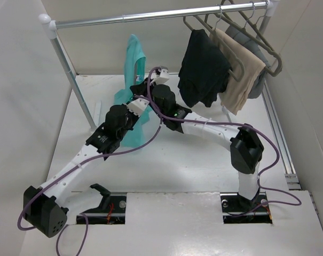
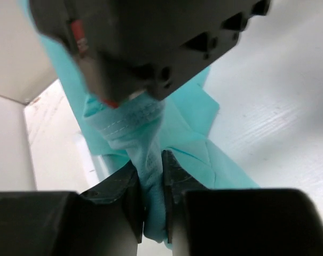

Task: Place the t-shirt on the hanger
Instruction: Place tshirt on hanger, then hang the hanger with tshirt onto the clothesline

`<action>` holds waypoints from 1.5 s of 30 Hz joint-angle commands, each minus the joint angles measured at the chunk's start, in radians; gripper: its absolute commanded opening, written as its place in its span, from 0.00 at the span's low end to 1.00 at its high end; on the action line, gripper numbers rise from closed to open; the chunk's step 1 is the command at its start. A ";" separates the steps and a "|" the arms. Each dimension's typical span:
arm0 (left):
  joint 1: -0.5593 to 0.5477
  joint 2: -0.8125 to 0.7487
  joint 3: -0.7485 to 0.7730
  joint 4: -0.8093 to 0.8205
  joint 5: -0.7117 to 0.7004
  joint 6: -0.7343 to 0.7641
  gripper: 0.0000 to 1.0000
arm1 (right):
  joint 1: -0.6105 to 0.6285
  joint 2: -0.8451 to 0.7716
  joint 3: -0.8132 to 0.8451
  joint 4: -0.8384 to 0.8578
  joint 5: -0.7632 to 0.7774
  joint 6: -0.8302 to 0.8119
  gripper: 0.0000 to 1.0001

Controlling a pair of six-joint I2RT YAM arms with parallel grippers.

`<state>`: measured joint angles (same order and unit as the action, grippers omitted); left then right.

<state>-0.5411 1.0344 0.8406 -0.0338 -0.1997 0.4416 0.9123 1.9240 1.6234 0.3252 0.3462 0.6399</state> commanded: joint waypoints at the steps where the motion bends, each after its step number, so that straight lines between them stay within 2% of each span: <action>1: 0.010 -0.019 0.020 -0.026 -0.029 0.002 0.00 | 0.028 -0.025 0.027 0.041 -0.133 -0.097 0.03; 2: 0.019 -0.030 0.031 -0.038 -0.014 -0.051 0.00 | 0.028 -0.025 0.027 0.041 -0.145 -0.126 0.15; 5: 0.067 -0.039 0.086 -0.104 0.039 -0.153 0.00 | 0.000 -0.043 0.027 0.041 -0.205 -0.259 0.29; 6: 0.076 -0.039 0.100 -0.119 0.052 -0.215 0.00 | -0.013 -0.052 0.027 0.041 -0.223 -0.299 0.39; 11: 0.150 -0.050 0.176 -0.179 0.153 -0.381 0.00 | -0.082 -0.072 -0.020 0.041 -0.426 -0.511 0.59; 12: 0.162 -0.050 0.186 -0.193 0.164 -0.406 0.00 | -0.092 -0.089 -0.042 0.041 -0.491 -0.581 0.74; 13: 0.174 -0.050 0.186 -0.193 0.174 -0.429 0.00 | -0.101 -0.101 -0.042 0.041 -0.515 -0.582 0.85; 15: 0.211 -0.059 0.201 -0.204 0.209 -0.486 0.00 | -0.101 -0.126 -0.079 0.041 -0.568 -0.683 0.90; 21: 0.256 -0.103 0.210 -0.183 0.230 -0.534 0.00 | -0.122 -0.243 -0.160 0.041 -0.671 -0.905 0.95; 27: 0.256 -0.226 0.201 -0.101 0.221 -0.318 0.00 | -0.122 -0.407 -0.301 0.022 -0.604 -1.043 0.95; 31: 0.256 -0.338 0.201 -0.101 0.209 -0.222 0.00 | -0.122 -0.445 -0.372 -0.003 -0.575 -1.068 0.95; 38: 0.256 -0.542 0.221 0.004 0.158 -0.222 0.00 | -0.112 -0.444 -0.392 -0.034 -0.566 -1.102 0.95; 45: 0.256 -0.519 0.302 0.101 0.080 -0.202 0.00 | -0.102 -0.413 -0.363 -0.034 -0.566 -1.112 0.95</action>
<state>-0.2897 0.4965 1.0950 -0.1154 -0.0803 0.2180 0.7975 1.4975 1.2285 0.2722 -0.2173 -0.4576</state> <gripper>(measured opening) 0.047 0.952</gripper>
